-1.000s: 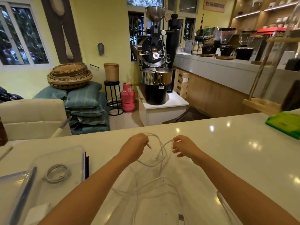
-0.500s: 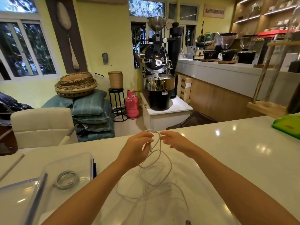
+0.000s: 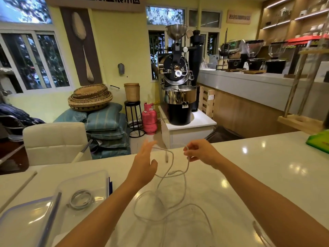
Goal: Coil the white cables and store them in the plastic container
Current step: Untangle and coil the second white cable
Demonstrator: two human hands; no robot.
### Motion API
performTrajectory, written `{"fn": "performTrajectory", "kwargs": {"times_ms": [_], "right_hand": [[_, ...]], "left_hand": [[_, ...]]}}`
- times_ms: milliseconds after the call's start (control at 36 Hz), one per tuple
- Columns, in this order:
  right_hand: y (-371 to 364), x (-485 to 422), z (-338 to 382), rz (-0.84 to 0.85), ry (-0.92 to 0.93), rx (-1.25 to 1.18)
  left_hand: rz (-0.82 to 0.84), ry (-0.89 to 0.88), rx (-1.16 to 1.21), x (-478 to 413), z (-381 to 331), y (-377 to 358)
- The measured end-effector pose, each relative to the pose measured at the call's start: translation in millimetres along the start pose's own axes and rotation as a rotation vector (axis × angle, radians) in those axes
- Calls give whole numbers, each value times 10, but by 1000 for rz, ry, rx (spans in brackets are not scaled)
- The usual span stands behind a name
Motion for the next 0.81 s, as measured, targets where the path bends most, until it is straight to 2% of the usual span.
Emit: {"fn": "performTrajectory", "kwargs": {"times_ms": [83,167,333,389,500,667,806], "right_hand": [[201,-7,163,-71,65,-11],[371,-12,339,-149,125,-73],[454,-27,736,-184,266,-194],[448,-38,862,-185,310,-214],[423,-87,1098,-158,385,-236],[362,-201,1350,-129,445,-301],[244,-268,1446,-119,449,-390]], "left_hand": [[35,142,-20,-41,169,-67],[121,260,58,-37,292,-168],[479,524,202,54,321,-265],[515,470,146,17,190,-110],[441,204,153,-19,-244,357],[569,-163,474,269,-910,629],[660,-237,670,338,-1139,565]]}}
Point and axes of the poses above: each hand's wrist, its own x-axis away from the middle knuckle, its own y-axis out of the back of the hand, z = x × y, the point moved 6 cm from there along -x, towards the middle knuckle, and after that the axes turned 14 degrees about y, right-handed, at the moved point
